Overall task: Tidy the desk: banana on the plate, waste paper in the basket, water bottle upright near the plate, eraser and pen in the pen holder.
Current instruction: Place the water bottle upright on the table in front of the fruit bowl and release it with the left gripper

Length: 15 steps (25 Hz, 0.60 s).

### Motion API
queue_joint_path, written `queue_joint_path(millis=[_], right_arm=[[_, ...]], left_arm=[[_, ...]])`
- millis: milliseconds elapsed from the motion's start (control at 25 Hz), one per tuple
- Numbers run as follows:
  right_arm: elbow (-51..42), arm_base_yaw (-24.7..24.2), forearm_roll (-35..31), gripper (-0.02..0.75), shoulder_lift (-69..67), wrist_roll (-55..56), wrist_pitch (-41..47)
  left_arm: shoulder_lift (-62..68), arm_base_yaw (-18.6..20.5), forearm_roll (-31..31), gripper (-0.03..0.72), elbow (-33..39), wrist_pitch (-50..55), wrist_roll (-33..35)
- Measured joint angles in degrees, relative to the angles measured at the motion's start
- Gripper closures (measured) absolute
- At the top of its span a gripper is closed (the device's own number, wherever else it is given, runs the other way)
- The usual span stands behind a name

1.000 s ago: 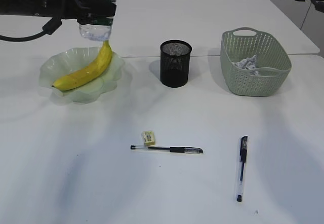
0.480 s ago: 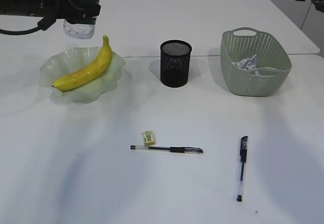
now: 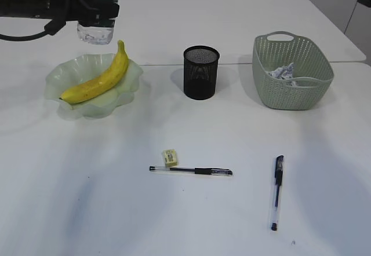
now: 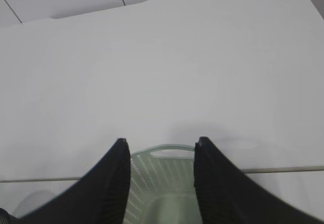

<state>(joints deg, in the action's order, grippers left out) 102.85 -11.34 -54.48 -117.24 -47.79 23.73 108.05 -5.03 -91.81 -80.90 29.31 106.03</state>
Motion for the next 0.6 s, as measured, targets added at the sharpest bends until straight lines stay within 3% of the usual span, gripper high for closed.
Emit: queue_joint_path(millis=[240, 600], right_arm=[[0.0, 0.0, -4.62, 0.422, 0.0, 0.0, -0.5], [0.0, 0.0, -5.05, 0.422, -0.27, -3.22, -2.08]], left_arm=[[0.0, 0.0, -2.96, 0.33, 0.0, 0.83, 0.0], [2.77, 0.0, -3.39, 0.33, 0.0, 2.67, 0.0]])
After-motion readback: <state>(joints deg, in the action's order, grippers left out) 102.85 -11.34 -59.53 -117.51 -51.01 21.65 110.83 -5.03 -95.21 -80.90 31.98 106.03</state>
